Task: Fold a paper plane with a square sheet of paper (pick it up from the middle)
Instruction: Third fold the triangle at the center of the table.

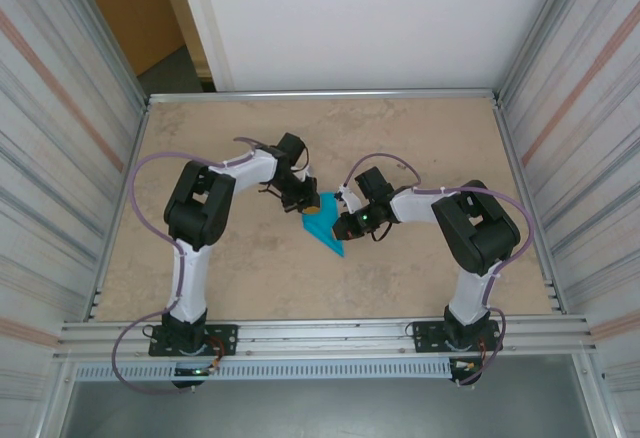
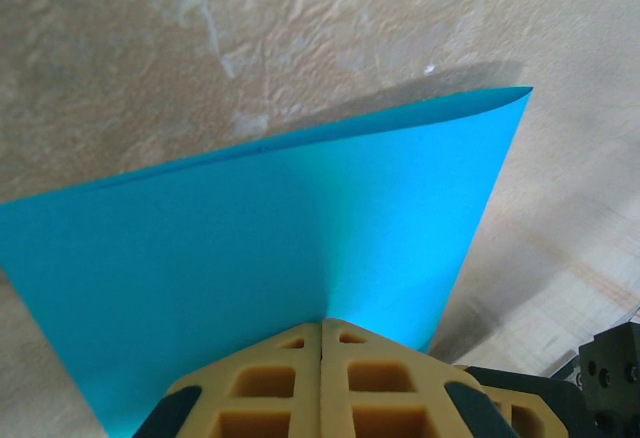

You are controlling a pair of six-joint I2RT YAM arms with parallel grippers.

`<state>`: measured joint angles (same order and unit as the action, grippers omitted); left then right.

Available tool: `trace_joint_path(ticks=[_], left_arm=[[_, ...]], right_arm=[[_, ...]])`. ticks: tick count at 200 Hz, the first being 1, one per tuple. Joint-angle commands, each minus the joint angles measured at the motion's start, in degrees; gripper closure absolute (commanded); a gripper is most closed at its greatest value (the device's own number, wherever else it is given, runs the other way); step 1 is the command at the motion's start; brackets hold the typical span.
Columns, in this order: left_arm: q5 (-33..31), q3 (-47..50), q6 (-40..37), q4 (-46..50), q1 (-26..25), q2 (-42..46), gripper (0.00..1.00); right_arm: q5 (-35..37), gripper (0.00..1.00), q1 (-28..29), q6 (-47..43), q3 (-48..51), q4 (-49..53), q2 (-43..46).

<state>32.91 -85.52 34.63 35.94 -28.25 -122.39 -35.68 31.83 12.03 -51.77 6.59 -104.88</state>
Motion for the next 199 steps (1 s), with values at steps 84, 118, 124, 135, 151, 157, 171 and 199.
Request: trace_joint_path(ticks=[84,118,124,135,151,157,171,199], left_arm=[[-0.13,14.09,13.95,-12.99,-3.45,15.89,0.8],[-0.5,18.68,18.07,-16.5,-5.36,17.34,0.8],[-0.71,19.33,18.52,-16.85,-5.62,17.34,0.81],[-0.87,20.47,19.4,-17.66,-5.86,17.28,0.84],[-1.37,21.75,20.39,-18.49,-5.95,17.23,0.87],[-1.44,22.09,20.68,-18.73,-6.02,17.2,0.88],[-1.44,22.31,20.79,-18.92,-6.05,16.91,0.89],[-1.35,22.49,20.82,-18.76,-6.4,16.25,0.9]], right_arm=[[0.89,1.0,-0.42,1.33,-1.23,2.64,-2.08],[1.04,1.0,-0.43,1.5,-1.05,2.55,-2.28],[0.92,1.0,-0.45,1.5,-1.08,2.55,-2.3],[0.97,1.0,-0.46,1.55,-1.07,2.55,-2.28],[1.03,1.0,-0.5,1.63,-1.1,2.55,-2.26],[0.99,1.0,-0.52,1.59,-1.07,2.55,-2.34],[1.0,1.0,-0.58,1.68,-0.92,2.51,-2.43],[1.15,1.0,-0.55,1.79,-1.05,2.55,-2.43]])
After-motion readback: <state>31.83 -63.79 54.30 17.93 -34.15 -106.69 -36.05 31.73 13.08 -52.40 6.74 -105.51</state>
